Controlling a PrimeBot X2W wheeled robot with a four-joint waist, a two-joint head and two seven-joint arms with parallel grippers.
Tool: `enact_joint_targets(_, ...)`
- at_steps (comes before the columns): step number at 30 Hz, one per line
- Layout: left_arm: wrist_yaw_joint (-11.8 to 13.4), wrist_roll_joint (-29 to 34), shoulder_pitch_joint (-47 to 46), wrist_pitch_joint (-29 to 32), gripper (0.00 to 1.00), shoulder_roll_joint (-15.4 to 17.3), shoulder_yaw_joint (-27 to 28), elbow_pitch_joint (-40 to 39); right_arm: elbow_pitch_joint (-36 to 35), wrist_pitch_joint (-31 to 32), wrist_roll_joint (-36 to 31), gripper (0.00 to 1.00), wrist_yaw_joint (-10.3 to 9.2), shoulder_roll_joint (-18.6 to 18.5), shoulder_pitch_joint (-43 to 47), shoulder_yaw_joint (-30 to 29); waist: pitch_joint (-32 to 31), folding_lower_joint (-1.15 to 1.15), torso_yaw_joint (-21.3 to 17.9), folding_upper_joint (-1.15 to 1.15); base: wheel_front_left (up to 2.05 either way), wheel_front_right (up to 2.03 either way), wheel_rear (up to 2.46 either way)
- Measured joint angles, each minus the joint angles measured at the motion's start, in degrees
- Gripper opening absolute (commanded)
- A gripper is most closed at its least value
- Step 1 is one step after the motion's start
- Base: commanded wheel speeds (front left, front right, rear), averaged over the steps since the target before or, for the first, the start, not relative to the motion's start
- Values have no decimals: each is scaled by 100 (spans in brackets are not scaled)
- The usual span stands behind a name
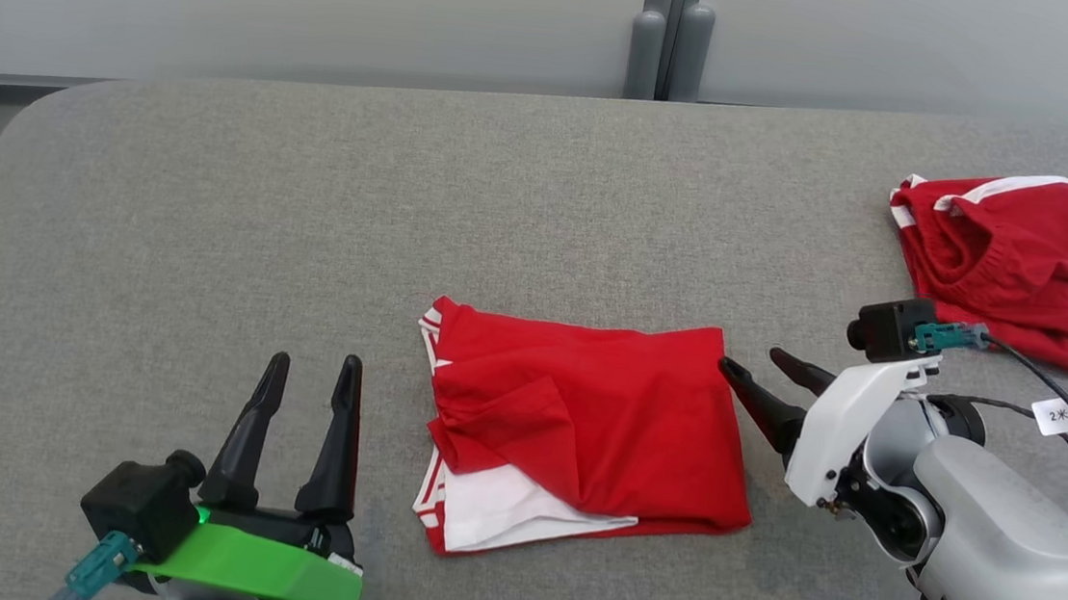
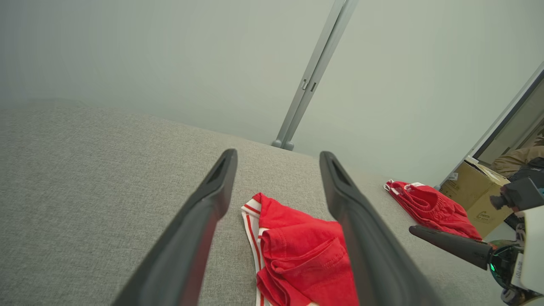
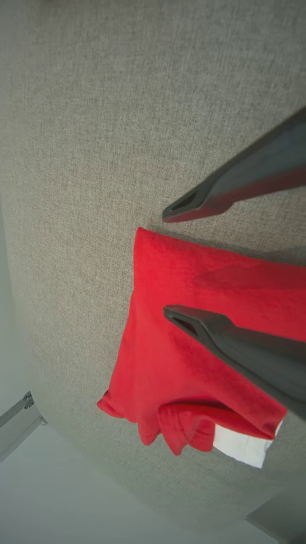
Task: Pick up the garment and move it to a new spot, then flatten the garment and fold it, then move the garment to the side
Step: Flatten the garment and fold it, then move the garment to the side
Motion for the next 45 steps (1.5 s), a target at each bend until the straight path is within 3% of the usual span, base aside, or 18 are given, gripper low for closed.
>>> enact_joint_targets(23, -8, 40, -24, 7, 100, 2, -15, 79, -29, 123, 425, 100, 1, -130, 287, 247, 285, 0, 308, 0, 0, 0, 0)
enact_joint_targets(25, -8, 40, -24, 7, 100, 2, -14, 94, 2, 165, 506, 76, 1, -111, 287, 248, 278, 0, 309, 0, 0, 0, 0)
enact_joint_targets(26, -8, 40, -24, 7, 100, 2, -13, 103, 0, 166, 550, 49, 1, -91, 287, 256, 273, 0, 309, 0, 0, 0, 0)
enact_joint_targets(29, -8, 40, -24, 7, 100, 2, -10, 141, -22, 202, 678, 35, 1, 52, 287, 324, 262, 0, 308, 0, 0, 0, 0)
enact_joint_targets(33, -8, 40, -24, 7, 100, 2, -10, 177, 2, 225, 761, 24, 0, 157, 289, 374, 250, 0, 308, 0, 0, 0, 0)
enact_joint_targets(34, -8, 40, -24, 7, 100, 2, -9, 180, 8, 225, 759, 15, 0, 160, 289, 401, 248, 0, 309, 0, 0, 0, 0)
enact_joint_targets(35, -8, 40, -24, 7, 100, 2, -10, 181, 8, 224, 756, 0, 0, 162, 288, 423, 247, 0, 310, 0, 0, 0, 0)
enact_joint_targets(45, 0, 38, -23, 7, 100, 7, 65, 194, -183, -21, 633, 0, 1, -68, -18, 428, 221, 0, 286, 0, 0, 0, 0)
